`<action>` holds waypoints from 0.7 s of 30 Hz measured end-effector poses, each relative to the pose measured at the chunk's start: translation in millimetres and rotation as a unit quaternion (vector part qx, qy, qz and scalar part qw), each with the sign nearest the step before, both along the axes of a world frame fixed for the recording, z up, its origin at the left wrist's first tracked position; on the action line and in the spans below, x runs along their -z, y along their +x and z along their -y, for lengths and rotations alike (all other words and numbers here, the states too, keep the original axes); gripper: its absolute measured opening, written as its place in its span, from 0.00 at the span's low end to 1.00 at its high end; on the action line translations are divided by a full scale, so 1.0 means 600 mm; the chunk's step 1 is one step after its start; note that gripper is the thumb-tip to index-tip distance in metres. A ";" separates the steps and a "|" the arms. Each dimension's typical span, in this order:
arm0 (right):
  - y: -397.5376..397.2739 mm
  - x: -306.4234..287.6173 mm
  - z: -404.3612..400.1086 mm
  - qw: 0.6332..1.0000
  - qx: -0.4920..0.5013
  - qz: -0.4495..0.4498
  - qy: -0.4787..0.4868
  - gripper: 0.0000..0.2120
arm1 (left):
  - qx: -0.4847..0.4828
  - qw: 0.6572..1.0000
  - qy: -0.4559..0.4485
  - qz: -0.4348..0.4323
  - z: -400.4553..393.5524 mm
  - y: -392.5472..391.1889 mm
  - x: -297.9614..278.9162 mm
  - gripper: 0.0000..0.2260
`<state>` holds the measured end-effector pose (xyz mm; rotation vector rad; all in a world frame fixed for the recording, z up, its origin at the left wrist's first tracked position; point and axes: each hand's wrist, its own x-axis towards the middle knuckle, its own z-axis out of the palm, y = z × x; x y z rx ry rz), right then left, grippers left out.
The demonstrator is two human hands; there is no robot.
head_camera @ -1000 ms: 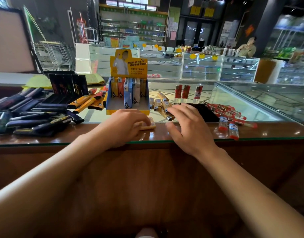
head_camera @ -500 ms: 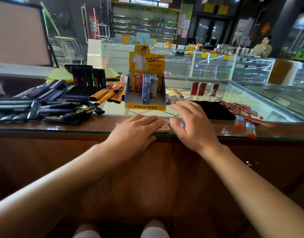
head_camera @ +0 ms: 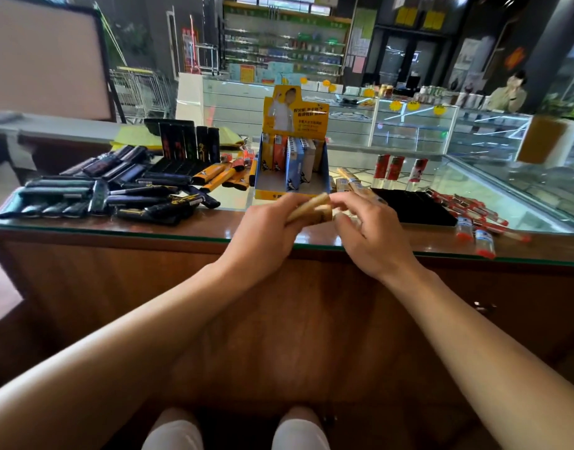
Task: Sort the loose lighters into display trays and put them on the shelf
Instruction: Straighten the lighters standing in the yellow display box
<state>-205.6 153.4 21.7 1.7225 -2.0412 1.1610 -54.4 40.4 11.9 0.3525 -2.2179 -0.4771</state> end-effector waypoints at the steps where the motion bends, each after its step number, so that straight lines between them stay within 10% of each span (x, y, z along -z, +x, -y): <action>1: 0.007 -0.005 0.003 0.999 -0.014 0.028 -0.002 0.12 | 0.003 0.999 0.038 -0.008 0.003 0.000 -0.008 0.09; 6: 0.025 -0.023 0.019 0.981 -0.069 0.167 -0.066 0.02 | 0.082 0.966 0.243 -0.043 0.013 0.000 -0.031 0.04; 10: 0.016 -0.025 0.023 0.950 -0.061 0.276 -0.132 0.05 | 0.155 0.846 0.482 -0.166 0.023 0.006 -0.044 0.05; 21: 0.001 -0.030 0.040 0.945 -0.066 0.293 -0.128 0.04 | 0.133 0.846 0.478 -0.195 0.047 -0.019 -0.052 0.04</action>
